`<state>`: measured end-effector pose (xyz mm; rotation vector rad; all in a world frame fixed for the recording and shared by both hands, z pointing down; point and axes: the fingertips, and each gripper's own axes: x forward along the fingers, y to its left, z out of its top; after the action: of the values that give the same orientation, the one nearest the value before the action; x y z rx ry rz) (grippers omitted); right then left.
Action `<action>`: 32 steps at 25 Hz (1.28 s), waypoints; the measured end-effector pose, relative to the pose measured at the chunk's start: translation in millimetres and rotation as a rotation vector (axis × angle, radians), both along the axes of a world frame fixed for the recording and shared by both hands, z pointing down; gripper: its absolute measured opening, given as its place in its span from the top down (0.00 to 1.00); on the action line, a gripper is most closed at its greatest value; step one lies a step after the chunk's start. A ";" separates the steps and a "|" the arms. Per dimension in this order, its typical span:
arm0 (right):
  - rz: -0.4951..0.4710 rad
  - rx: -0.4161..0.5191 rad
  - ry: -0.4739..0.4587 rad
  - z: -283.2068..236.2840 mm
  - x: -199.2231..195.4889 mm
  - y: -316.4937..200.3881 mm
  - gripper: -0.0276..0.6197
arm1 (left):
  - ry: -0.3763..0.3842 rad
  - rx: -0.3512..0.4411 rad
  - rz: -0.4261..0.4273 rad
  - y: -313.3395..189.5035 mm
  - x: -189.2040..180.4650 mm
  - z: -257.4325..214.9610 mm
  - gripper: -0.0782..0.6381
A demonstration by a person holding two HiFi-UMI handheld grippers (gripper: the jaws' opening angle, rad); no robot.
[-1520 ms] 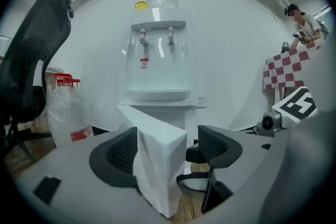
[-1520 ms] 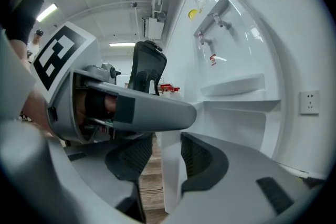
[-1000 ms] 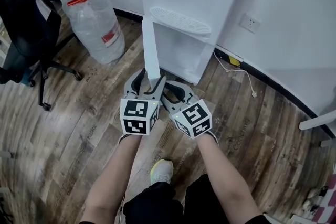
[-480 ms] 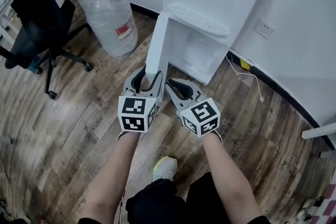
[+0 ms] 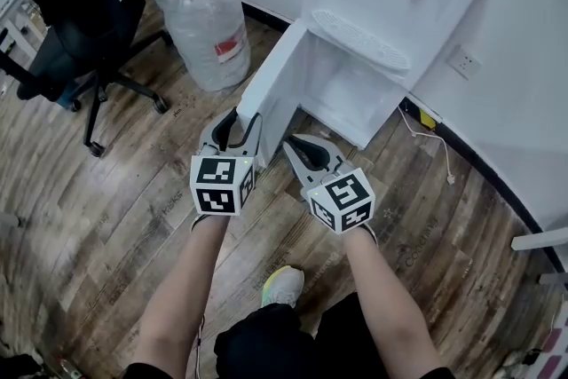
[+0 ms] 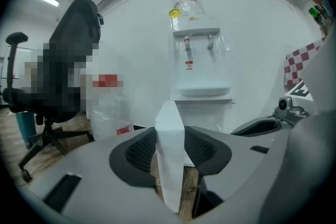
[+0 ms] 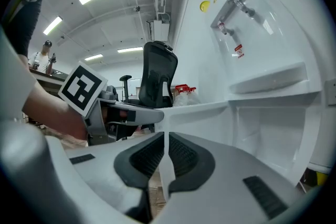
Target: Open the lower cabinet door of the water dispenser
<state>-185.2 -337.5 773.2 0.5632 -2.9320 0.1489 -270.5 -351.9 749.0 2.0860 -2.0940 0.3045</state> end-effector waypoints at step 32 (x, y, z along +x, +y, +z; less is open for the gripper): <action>-0.061 -0.078 -0.053 -17.0 -88.3 -14.3 0.92 | -0.043 -0.016 -0.083 -37.3 -105.1 4.1 0.60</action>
<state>-273.6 -351.8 756.1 0.4652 -2.9754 0.2732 -375.6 -389.2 753.2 1.9946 -2.1881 0.3570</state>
